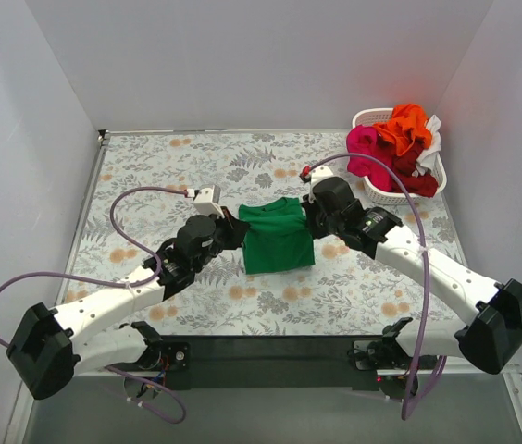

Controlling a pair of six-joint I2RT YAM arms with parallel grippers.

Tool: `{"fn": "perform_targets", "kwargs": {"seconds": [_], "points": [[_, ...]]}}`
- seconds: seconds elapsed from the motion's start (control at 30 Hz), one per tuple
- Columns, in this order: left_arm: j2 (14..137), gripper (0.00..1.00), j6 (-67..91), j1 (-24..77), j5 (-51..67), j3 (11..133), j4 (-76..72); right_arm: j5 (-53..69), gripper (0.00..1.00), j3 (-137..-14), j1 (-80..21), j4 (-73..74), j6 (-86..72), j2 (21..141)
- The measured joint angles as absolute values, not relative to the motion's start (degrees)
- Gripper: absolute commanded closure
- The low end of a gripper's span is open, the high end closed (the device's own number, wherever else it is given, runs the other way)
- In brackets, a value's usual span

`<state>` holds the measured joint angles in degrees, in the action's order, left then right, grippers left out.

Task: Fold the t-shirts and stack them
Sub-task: Fold the tshirt

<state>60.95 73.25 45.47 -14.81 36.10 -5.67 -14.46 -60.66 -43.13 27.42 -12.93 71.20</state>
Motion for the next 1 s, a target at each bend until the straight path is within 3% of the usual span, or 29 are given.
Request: {"fn": "perform_targets", "kwargs": {"seconds": [1.0], "points": [[86.7, 1.00, 73.0, 31.1, -7.0, 43.6, -17.6, -6.4, 0.99, -79.4, -32.3, 22.0, -5.6, 101.9]]}}
